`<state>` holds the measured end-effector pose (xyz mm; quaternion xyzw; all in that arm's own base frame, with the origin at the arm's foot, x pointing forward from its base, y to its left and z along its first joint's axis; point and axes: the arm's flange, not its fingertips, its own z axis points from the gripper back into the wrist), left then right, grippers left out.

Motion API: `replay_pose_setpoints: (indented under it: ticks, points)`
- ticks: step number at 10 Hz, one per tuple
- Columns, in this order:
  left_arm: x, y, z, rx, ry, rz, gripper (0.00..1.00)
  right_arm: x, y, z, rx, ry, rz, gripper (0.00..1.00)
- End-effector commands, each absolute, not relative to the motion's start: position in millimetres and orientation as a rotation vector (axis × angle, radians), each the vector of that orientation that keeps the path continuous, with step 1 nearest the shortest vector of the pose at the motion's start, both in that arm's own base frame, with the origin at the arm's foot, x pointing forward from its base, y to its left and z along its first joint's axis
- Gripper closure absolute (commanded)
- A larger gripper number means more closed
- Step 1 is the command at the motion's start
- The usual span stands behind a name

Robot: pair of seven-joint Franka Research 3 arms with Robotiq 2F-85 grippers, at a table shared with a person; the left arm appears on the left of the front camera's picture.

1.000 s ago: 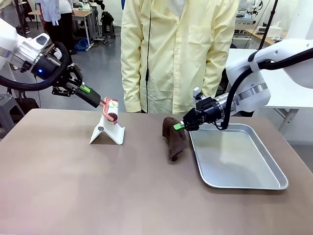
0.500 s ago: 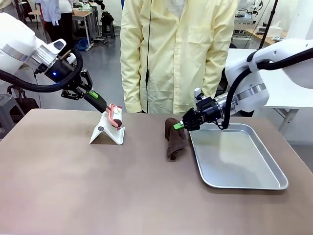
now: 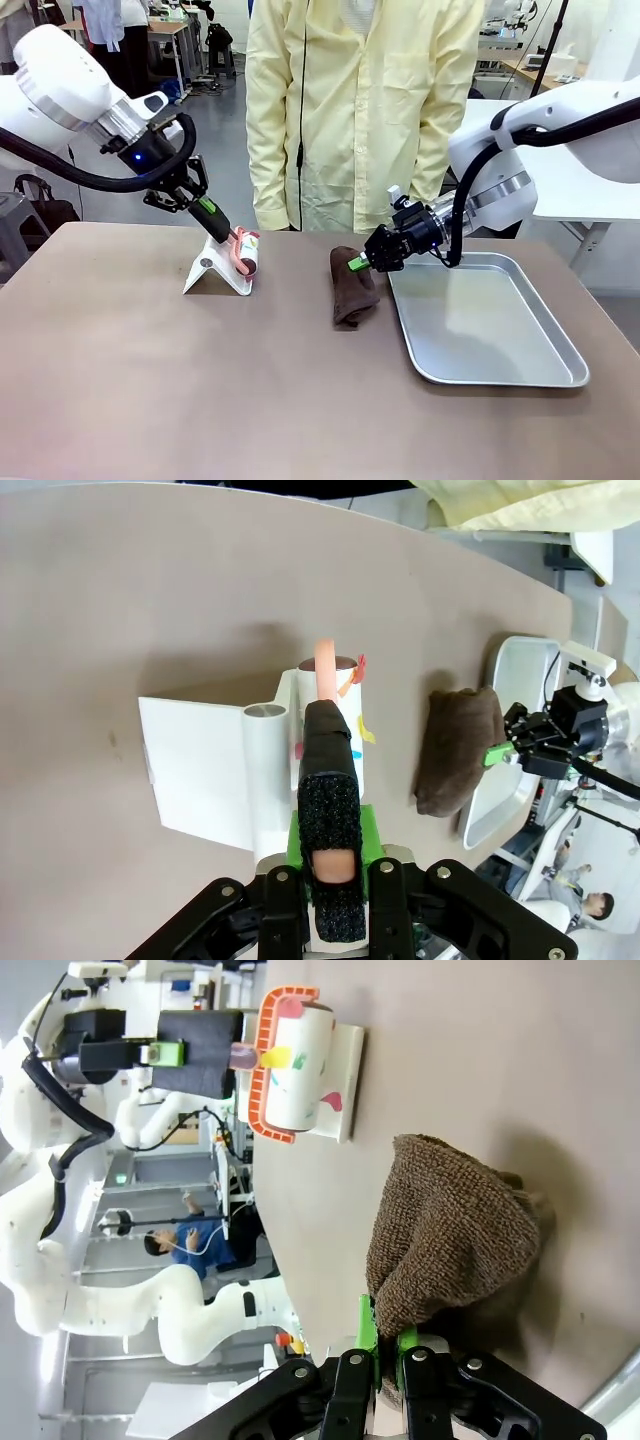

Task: Clean the surface of the table.
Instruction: Return the Lint Roller and towel to their original positions.

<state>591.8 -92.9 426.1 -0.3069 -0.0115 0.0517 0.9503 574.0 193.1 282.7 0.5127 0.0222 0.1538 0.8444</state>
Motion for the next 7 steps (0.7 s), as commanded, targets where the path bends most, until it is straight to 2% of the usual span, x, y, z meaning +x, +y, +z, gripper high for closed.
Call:
replay_pose_setpoints:
  ticks: [1,7]
  points:
    - [602.0,-92.7,430.9,-0.581,-0.016,0.130,0.78,582.7,195.1,286.4,1.085,0.079,0.324,0.92]
    - [602.1,-90.0,426.3,-0.563,-0.003,0.125,0.78,586.5,192.8,282.5,1.118,0.107,0.336,0.92]
